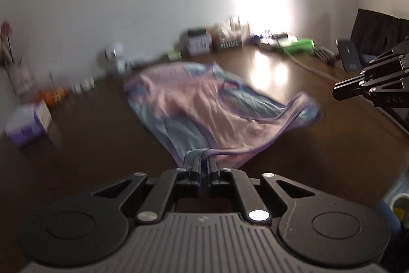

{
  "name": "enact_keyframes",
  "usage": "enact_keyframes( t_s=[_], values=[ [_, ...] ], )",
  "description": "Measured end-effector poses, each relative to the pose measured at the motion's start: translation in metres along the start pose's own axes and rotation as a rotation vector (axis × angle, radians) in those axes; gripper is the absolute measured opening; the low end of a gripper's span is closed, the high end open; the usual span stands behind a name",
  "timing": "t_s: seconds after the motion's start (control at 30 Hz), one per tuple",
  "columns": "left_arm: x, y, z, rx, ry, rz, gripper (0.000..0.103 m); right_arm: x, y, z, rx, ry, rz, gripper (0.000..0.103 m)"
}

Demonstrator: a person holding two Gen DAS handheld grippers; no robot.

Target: Fold clothes

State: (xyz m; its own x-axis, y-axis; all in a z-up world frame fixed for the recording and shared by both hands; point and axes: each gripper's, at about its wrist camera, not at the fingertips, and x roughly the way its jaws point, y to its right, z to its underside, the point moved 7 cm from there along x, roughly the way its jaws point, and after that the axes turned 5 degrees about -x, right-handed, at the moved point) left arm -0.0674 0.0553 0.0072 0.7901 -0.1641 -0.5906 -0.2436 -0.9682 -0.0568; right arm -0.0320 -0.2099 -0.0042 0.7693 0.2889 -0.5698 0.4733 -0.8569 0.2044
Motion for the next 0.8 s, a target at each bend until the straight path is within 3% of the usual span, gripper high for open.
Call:
enact_keyframes(
  t_s=[0.03, 0.1, 0.13, 0.17, 0.2, 0.3, 0.37, 0.43, 0.5, 0.6, 0.7, 0.73, 0.8],
  values=[
    [-0.007, -0.003, 0.02, -0.026, -0.024, 0.024, 0.007, -0.001, -0.015, 0.025, 0.002, -0.037, -0.031, 0.001],
    [-0.032, -0.017, 0.04, -0.074, -0.052, 0.091, 0.024, -0.011, -0.037, 0.059, -0.017, -0.105, -0.13, 0.004],
    [-0.045, -0.026, 0.039, -0.121, -0.049, 0.127, 0.055, -0.019, -0.046, 0.067, -0.028, -0.126, -0.177, 0.006],
    [-0.054, -0.037, 0.035, -0.169, -0.03, 0.162, 0.072, -0.03, -0.051, 0.069, -0.036, -0.122, -0.206, 0.011],
    [-0.061, -0.048, 0.029, -0.212, -0.014, 0.185, 0.073, -0.042, -0.05, 0.064, -0.042, -0.096, -0.221, 0.019],
    [-0.044, -0.061, -0.003, -0.244, 0.011, 0.105, 0.07, -0.054, -0.032, 0.024, 0.02, 0.037, -0.255, 0.045],
    [-0.007, -0.054, -0.027, -0.24, 0.008, 0.072, 0.066, -0.031, -0.019, -0.008, 0.063, 0.089, -0.219, 0.044],
    [0.034, -0.049, -0.051, -0.241, -0.009, 0.05, 0.066, 0.011, -0.006, -0.032, 0.093, 0.072, -0.101, 0.042],
    [0.073, -0.044, -0.067, -0.259, -0.054, 0.019, 0.065, 0.053, 0.007, -0.049, 0.133, 0.049, -0.042, 0.037],
    [0.126, -0.047, -0.076, -0.27, -0.128, -0.069, 0.062, 0.115, 0.027, -0.067, 0.205, -0.008, -0.006, 0.032],
    [0.151, -0.052, -0.071, -0.298, -0.178, -0.076, 0.054, 0.159, 0.037, -0.065, 0.263, -0.093, 0.057, 0.032],
    [0.152, -0.05, -0.069, -0.281, -0.175, -0.072, 0.05, 0.167, 0.037, -0.061, 0.276, -0.109, 0.068, 0.032],
    [0.154, -0.046, -0.066, -0.246, -0.168, -0.07, 0.029, 0.176, 0.034, -0.052, 0.294, -0.129, 0.071, 0.024]
  ],
)
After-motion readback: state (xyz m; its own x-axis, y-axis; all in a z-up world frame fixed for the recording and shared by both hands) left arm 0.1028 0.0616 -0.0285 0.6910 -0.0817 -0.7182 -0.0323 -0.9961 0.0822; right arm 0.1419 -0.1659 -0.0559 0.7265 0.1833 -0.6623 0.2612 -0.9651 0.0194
